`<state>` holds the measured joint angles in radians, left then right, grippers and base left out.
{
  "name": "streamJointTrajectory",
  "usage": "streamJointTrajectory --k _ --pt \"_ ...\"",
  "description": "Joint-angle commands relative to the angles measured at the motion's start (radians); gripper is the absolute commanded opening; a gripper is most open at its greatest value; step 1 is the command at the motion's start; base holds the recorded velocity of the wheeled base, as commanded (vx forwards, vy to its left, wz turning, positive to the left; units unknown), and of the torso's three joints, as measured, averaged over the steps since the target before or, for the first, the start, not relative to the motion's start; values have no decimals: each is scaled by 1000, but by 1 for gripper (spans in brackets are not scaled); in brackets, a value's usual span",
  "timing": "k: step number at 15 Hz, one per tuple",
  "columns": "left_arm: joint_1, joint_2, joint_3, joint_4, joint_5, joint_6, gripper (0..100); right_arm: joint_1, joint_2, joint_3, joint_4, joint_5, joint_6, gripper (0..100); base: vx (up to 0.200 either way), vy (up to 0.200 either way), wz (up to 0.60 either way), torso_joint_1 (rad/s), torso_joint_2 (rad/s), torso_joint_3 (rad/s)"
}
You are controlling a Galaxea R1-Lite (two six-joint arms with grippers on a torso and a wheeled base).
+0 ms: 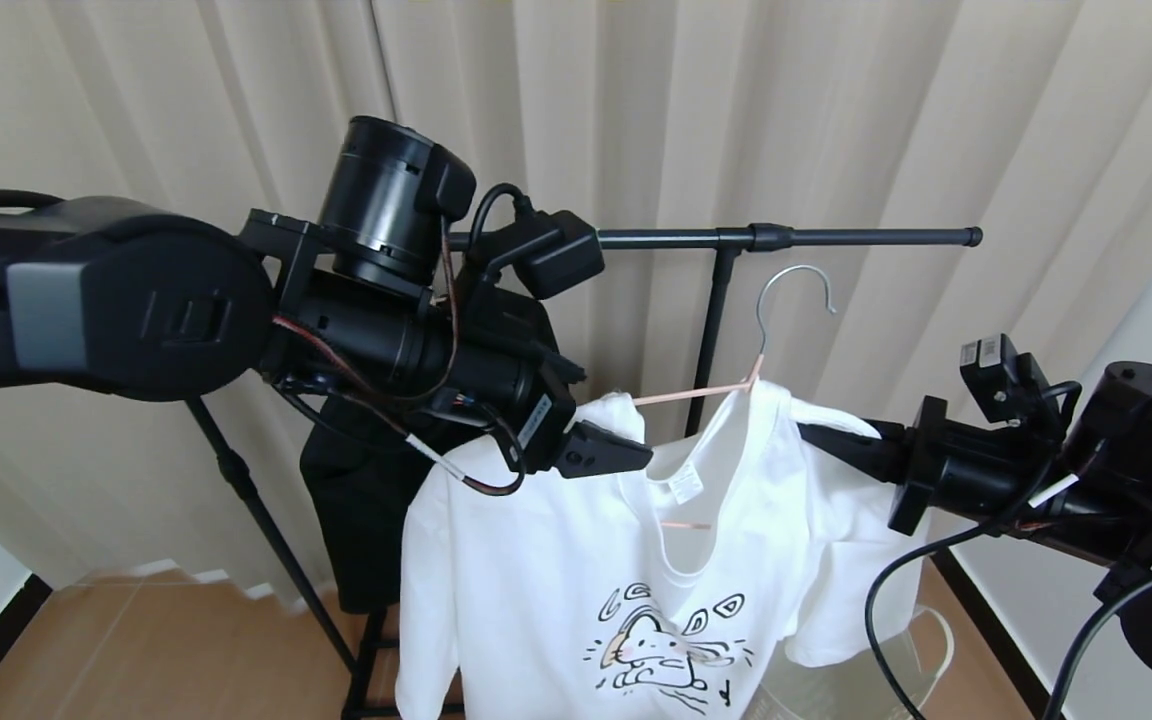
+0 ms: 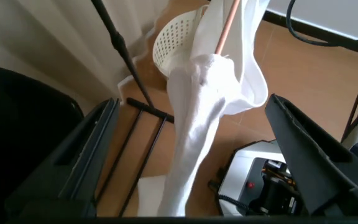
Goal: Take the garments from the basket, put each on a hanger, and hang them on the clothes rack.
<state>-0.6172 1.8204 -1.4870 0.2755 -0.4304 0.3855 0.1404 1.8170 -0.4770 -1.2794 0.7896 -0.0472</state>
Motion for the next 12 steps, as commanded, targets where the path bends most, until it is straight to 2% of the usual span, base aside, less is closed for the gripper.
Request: streamJointTrajectory --k 1,4,7,12 --pt "-1 49 -27 -1 -19 1 100 1 -2 -3 -2 0 0 0 0 0 0 0 0 0" --pt "-2 53 -25 -1 -62 4 100 5 -5 3 -15 2 0 0 0 0 0 0 0 0" --pt "-2 53 -15 1 -65 39 100 18 -8 6 -15 0 0 0 0 0 0 0 0 0" --pt "-9 56 1 1 -64 44 100 18 -12 12 -15 0 0 0 0 0 0 0 0 0"
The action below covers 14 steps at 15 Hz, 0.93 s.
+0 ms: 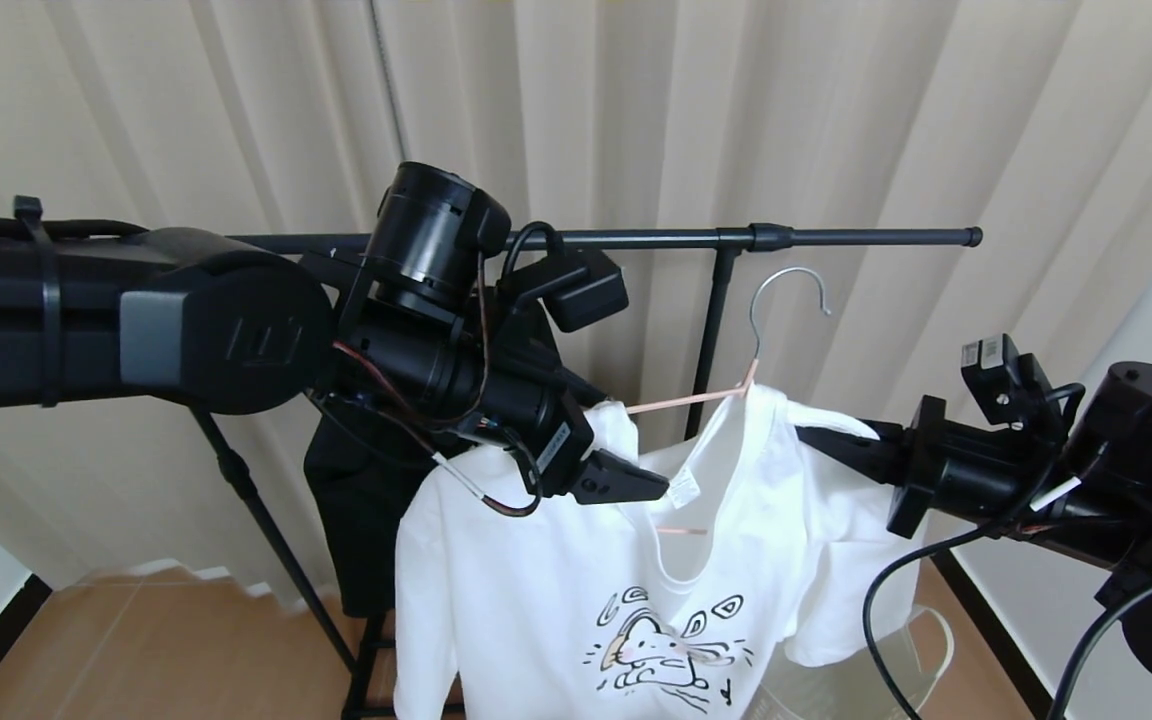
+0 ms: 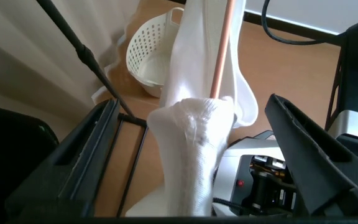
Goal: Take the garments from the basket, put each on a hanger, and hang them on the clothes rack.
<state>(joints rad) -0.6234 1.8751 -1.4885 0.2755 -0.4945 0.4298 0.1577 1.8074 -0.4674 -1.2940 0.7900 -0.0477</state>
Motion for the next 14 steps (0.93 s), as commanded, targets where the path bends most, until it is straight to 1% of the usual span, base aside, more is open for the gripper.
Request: streamJointTrajectory --k 1,3,4,14 --pt "-2 2 2 1 1 0 100 0 -2 3 -1 0 0 0 0 0 0 0 0 0" --pt "-2 4 4 -1 2 -2 100 3 -7 3 -1 0 0 0 0 0 0 0 0 0" --pt "-2 4 4 -1 4 0 0 3 -10 3 -1 0 0 0 0 0 0 0 0 0" --pt "-2 -2 14 -9 8 3 0 2 -26 -3 -1 0 0 0 0 0 0 0 0 0"
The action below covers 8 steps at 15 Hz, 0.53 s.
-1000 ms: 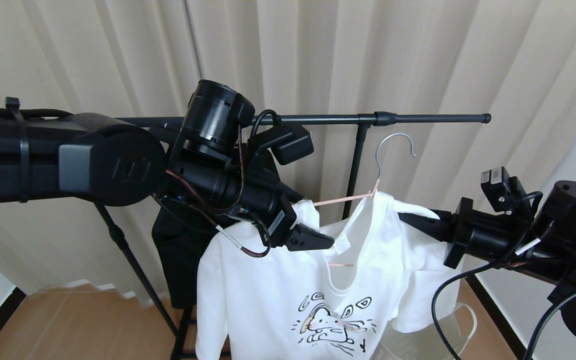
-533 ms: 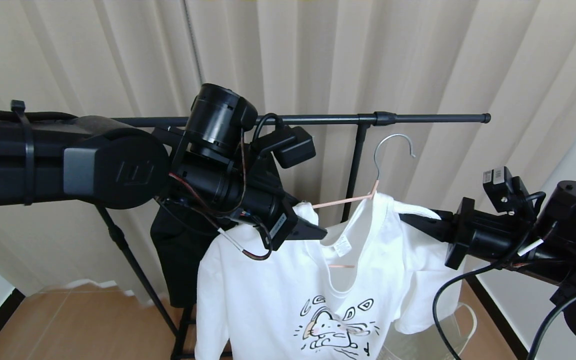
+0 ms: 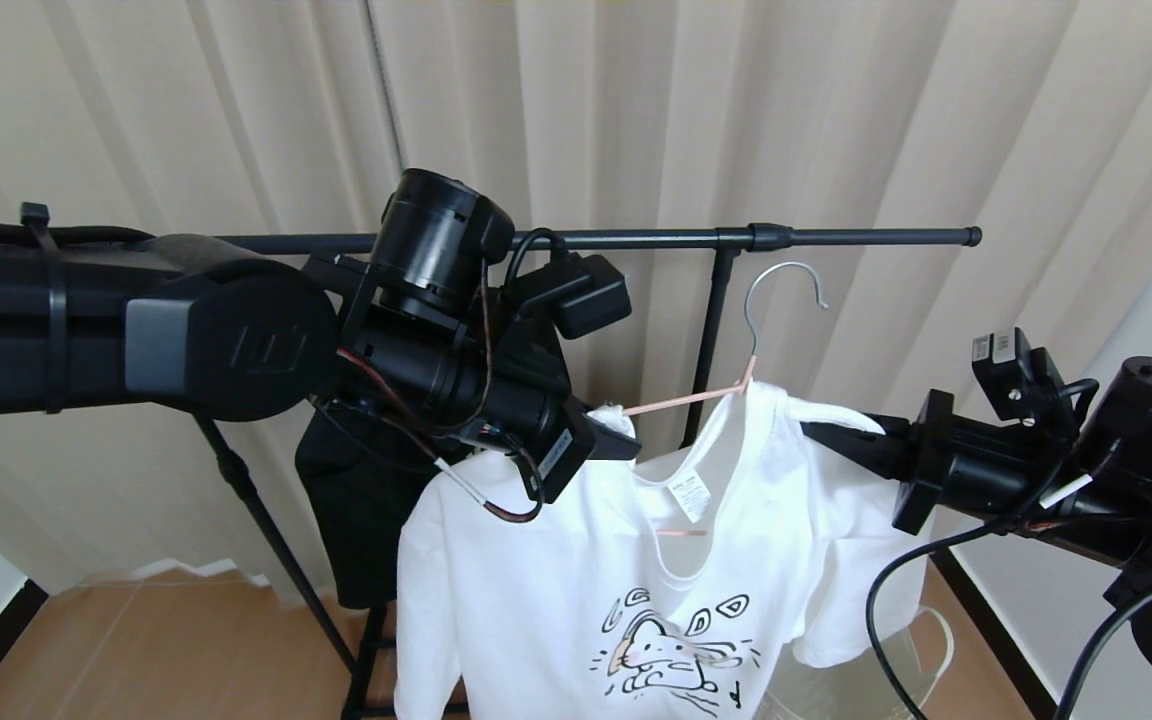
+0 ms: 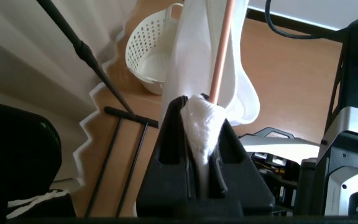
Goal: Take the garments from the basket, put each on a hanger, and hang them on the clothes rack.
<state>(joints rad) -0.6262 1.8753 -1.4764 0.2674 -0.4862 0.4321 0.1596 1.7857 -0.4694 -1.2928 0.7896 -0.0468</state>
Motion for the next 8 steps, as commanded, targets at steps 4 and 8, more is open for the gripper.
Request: streamJointTrajectory --k 4,8 --pt "0 -4 2 -2 3 0 0 0 -12 5 0 0 -1 0 0 0 0 0 0 0" --pt "2 -22 2 -2 3 -1 0 -8 -16 0 1 2 -1 100 0 0 0 0 0 0"
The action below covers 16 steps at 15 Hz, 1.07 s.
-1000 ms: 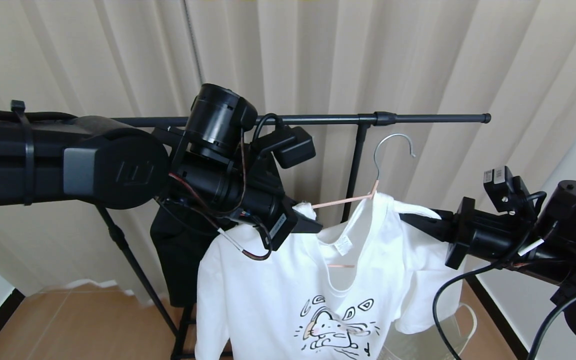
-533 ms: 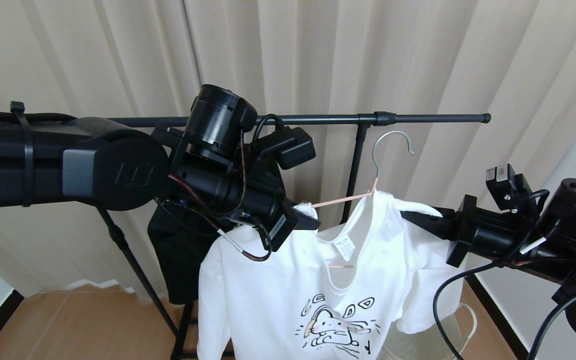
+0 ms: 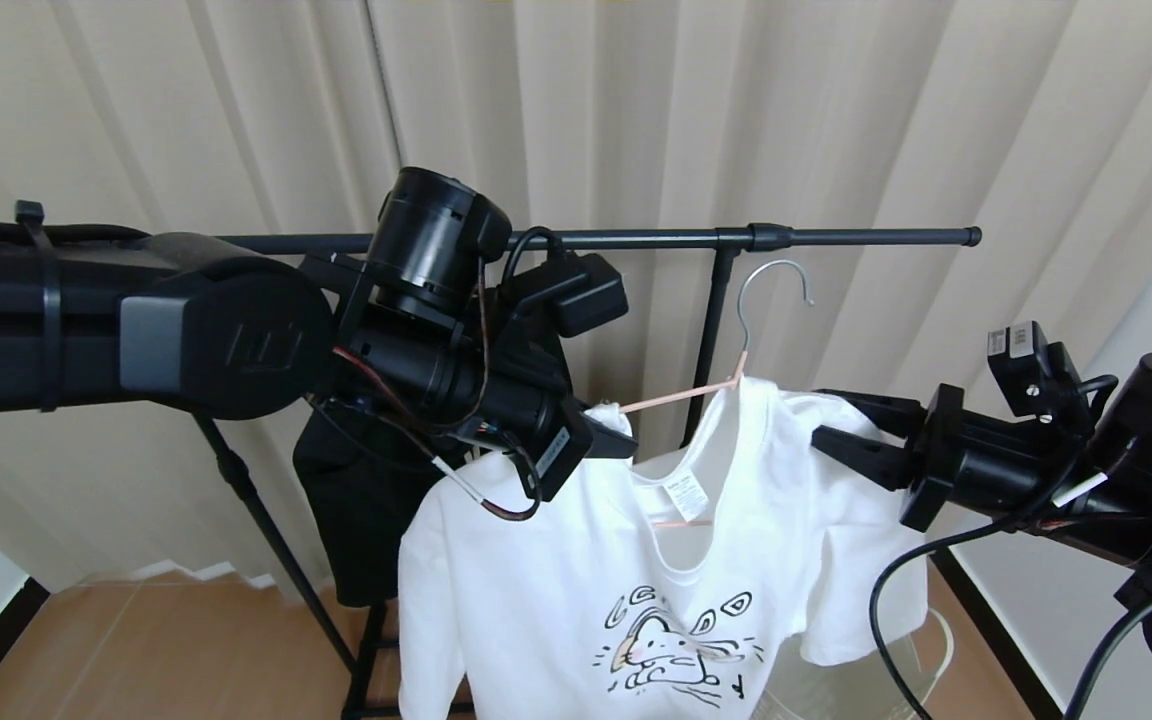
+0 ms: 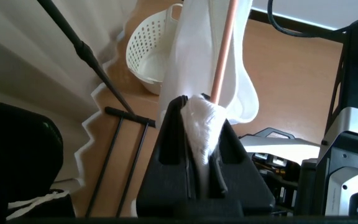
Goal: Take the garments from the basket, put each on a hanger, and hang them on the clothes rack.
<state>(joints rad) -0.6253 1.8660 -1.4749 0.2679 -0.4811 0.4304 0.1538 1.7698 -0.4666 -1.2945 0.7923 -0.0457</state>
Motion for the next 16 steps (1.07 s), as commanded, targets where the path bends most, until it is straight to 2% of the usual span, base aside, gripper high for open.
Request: streamJointTrajectory --k 1,9,12,13,16 --pt "3 -24 4 -2 -1 -1 0 -8 0 -9 3 -1 0 100 0 0 0 0 0 0" --pt "41 -106 57 -24 -1 -4 0 -51 -15 -26 3 -1 3 100 0 0 0 0 0 0" --pt "50 -133 136 -142 9 -6 0 -63 -13 -27 3 -1 3 100 0 0 0 0 0 0" --pt "50 -156 189 -207 36 -7 0 -66 -9 -30 4 -2 -2 100 0 0 0 0 0 0" --pt "50 -199 252 -268 42 -6 0 -91 5 -47 9 -2 -14 100 0 0 0 0 0 0"
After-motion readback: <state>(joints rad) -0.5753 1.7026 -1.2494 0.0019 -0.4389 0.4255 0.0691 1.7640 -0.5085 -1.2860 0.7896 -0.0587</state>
